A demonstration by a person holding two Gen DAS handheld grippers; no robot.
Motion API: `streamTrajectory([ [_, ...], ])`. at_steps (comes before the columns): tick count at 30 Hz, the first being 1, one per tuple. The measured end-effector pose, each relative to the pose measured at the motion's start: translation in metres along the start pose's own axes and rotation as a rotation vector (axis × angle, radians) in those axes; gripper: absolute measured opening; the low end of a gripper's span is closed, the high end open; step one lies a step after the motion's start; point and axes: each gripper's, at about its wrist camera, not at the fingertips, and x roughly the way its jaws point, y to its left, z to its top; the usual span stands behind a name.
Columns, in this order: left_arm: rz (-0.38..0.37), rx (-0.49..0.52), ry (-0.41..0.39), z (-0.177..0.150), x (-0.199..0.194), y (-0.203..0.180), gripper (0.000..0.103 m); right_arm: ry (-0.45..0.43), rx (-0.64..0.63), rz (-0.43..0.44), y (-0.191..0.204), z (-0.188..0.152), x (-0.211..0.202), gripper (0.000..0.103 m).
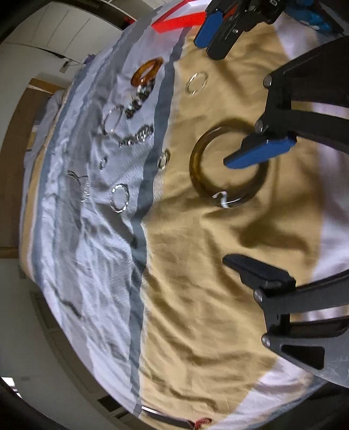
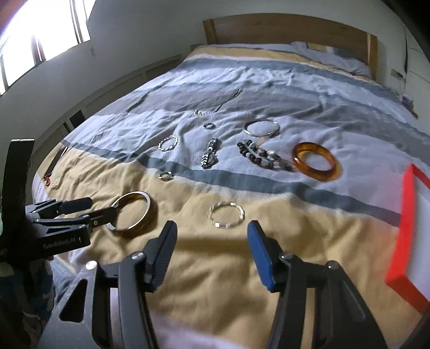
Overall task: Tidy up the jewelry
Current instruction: 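Grasp the dark tortoiseshell bangle with left tool while right tool grasps silver twisted hoop, then carry both items into the red box and open both tools to release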
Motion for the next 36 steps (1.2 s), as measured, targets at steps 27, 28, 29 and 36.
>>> streamTrajectory([
  [27, -0.059, 0.006, -0.058, 0.003, -0.023, -0.005, 0.010, -0.002, 0.059, 0.054, -0.014, -0.007, -0.004, 0.040],
  [28, -0.060, 0.009, -0.064, 0.003, -0.028, -0.005, 0.010, -0.009, 0.059, 0.053, -0.014, -0.008, -0.009, 0.040],
  [29, -0.057, 0.013, -0.071, 0.003, -0.032, -0.007, 0.010, -0.019, 0.063, 0.051, -0.015, -0.009, -0.016, 0.040],
  [36, -0.052, 0.082, -0.103, 0.009, -0.060, -0.036, 0.010, -0.082, 0.098, 0.020, -0.035, -0.013, -0.059, 0.040],
])
